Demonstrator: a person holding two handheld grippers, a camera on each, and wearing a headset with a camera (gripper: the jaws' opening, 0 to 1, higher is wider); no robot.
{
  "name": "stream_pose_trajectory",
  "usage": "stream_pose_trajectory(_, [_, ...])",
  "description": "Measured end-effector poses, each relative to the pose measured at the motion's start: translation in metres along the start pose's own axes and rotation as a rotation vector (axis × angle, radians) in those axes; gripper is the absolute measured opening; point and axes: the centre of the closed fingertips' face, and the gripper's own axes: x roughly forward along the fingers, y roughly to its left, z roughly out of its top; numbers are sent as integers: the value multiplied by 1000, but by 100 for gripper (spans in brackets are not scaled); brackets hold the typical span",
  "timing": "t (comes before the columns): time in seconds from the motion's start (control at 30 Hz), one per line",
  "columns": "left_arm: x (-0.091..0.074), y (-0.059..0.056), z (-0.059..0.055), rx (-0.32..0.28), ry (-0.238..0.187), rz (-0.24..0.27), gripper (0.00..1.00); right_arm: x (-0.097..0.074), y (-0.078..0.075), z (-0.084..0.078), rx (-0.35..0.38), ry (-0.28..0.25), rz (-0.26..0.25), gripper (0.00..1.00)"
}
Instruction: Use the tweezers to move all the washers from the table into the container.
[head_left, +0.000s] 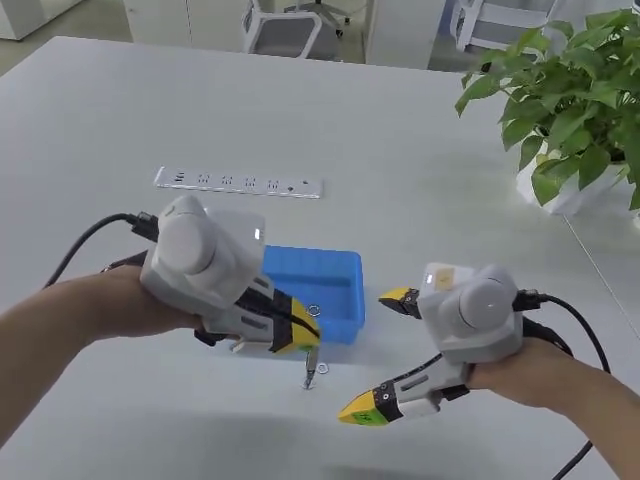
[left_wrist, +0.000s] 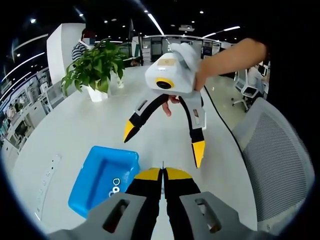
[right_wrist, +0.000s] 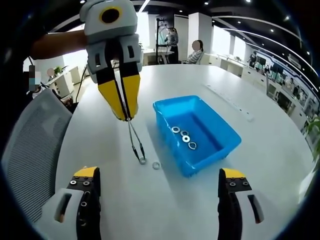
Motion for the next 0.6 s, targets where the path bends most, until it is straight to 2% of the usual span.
stream_pose_trajectory(0.47, [0,-3,-2,3,4,-11,5,6,9,5,-22,-7,32,94])
stream_pose_trajectory(0.6, [-1,-2,-3,5,4,-11,5,9,11,8,-43,-15,40,89])
